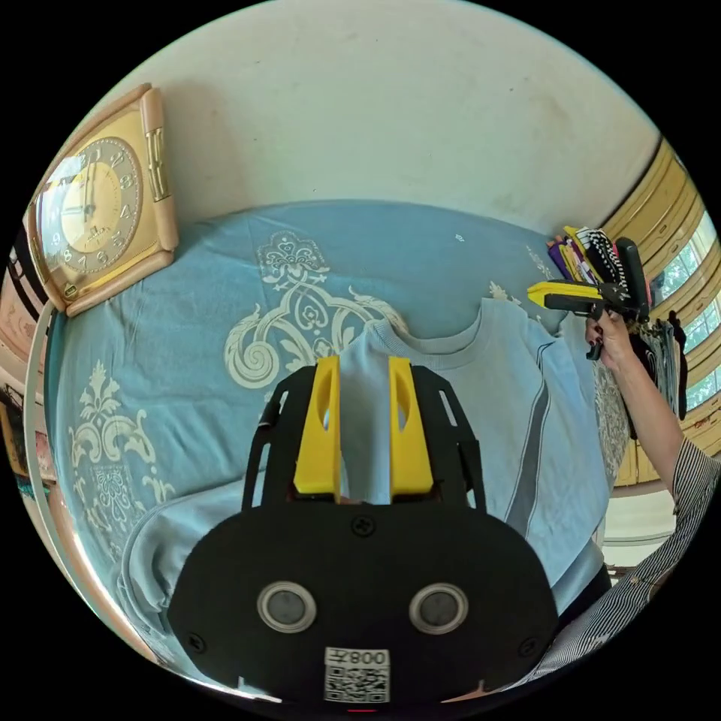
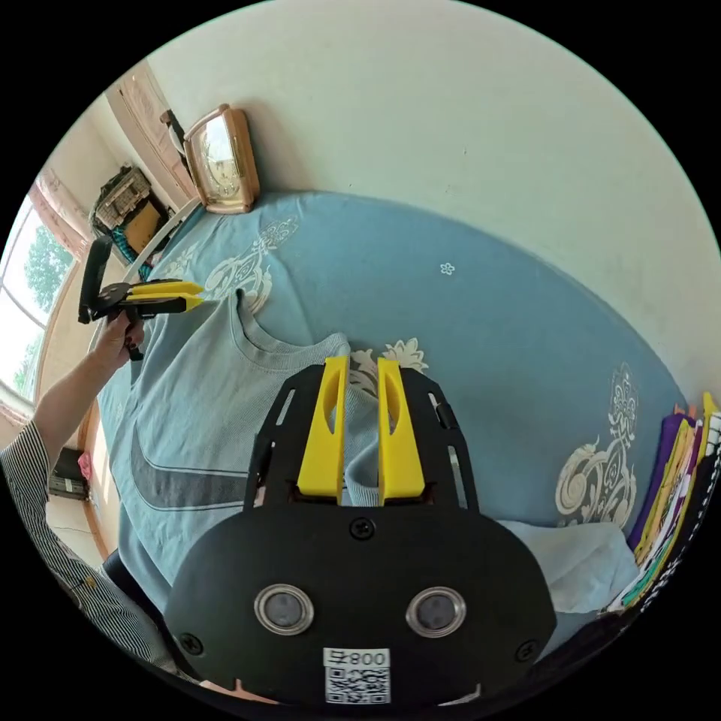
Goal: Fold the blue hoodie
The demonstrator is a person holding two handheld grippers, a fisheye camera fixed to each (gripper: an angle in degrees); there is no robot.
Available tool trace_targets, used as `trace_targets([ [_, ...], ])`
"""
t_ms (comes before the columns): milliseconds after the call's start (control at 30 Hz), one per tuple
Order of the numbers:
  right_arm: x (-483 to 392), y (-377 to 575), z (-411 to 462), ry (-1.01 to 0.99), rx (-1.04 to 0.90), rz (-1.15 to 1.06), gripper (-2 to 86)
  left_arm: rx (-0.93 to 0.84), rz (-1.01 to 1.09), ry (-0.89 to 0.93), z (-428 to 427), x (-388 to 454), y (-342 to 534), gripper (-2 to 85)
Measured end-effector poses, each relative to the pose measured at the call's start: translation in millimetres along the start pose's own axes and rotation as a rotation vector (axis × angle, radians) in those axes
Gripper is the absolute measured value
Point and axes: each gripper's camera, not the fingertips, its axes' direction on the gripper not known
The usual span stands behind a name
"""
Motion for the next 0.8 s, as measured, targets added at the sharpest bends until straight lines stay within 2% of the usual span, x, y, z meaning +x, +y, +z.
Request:
trace_targets([
  [133,40.9,79.4,-67.8,0.015,0.059,0.1,7.2,-0.073,-0.071,-0.101,-26.0,-39.9,49.9,10.3],
  [200,68.0,150.9,-99.2,0.026,0.062,0.232,7.8,-0.108,-0.131,-0.135,-30.7,-57.8,73.4,10.2],
  [333,98.3,245.1,-116.6,0.066,0.032,0.452,8.1,-0.207,-0.264,-0.181,-12.1,-85.0,115.0,8.7],
  [367,106.3,265.3,-115.8,0.052,0.032,0.512,8.2,-0.185,-0.265,-0.185,-7.1,-84.2,120.6,7.9],
  [500,128.4,290.3,-97.4,-0.021,0.007,0.638,7.1,-0.202,-0.272,-0.223,-1.0,-72.5,116.4,4.1],
  [633,137.8,303.9,-108.8,-0.079,0.064,0.663,3.5,-0.22,-0.256,-0.296,2.3,-59.3,115.7,2.6],
  [800,140.5,355.0,-154.3,-0.045,0.166,0.709,1.9,-0.192,-0.347,-0.344,-9.1,-69.9,135.7,2.4],
])
